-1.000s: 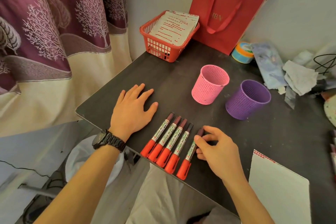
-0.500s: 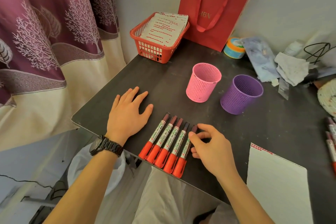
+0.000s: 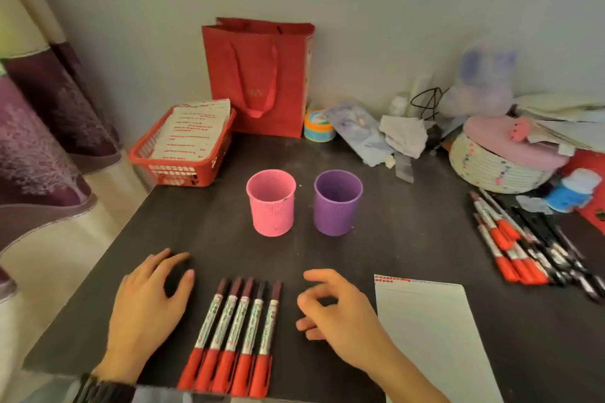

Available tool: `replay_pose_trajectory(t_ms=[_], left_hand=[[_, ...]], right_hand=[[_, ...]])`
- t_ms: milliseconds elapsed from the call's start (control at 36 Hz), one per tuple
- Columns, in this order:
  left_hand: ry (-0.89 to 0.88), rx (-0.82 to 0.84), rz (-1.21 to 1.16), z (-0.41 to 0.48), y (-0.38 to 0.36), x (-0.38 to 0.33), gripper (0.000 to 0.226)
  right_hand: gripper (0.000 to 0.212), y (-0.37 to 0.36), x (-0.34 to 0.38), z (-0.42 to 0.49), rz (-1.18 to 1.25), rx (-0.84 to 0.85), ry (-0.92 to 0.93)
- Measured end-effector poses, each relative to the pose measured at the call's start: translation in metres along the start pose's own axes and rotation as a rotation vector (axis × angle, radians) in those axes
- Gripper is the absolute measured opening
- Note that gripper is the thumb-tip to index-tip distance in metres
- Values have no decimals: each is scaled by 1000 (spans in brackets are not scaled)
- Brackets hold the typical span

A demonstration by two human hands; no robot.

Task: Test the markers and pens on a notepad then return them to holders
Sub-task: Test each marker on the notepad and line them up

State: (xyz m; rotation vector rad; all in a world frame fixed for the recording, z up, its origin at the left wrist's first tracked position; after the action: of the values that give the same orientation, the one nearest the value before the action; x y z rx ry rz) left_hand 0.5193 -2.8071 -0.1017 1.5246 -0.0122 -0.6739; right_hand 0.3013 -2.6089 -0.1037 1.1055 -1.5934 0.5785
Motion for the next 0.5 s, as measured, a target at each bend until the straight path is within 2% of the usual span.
replay_pose_trajectory(t_ms=[83,167,250,306,361,417,500], left_hand=[[-45,-51,-123,-4,6,-29,29],[-207,-61,-160,-11,9,-88,38],[-420,34,-203,-20,-1,-158,33],[-550,147,-207,-25,-17,-206,26],[-664,282,-144,-28,-40,-255,24],[-745,383,-64,-32,-66,-303,30],[-846,461,18,-39,-106,-367,38]], right_hand=[[21,48,-2,-21,106,-113,61],[19,108,-13,-46,57,-314,140],[20,170,-29,-69,-170,-546,180],[20,205,-42,-80,-360,-635,156],[22,233,-58,-87,-638,-673,95],[35,251,-75,-92,-828,-686,30],[43,258,-91,-94,-883,-682,36]])
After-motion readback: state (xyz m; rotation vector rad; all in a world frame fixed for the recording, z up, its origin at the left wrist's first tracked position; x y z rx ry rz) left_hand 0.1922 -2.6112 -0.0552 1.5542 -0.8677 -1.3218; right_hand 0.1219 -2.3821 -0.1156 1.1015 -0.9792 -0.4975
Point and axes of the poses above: each hand's wrist, its own z-axis towards the middle knuckle, its own y-axis out of the back of the hand, x = y × z, the point moved 4 cm from there along z, towards the middle knuckle, and after that the axes turned 3 degrees about z, right-handed, at the moved point
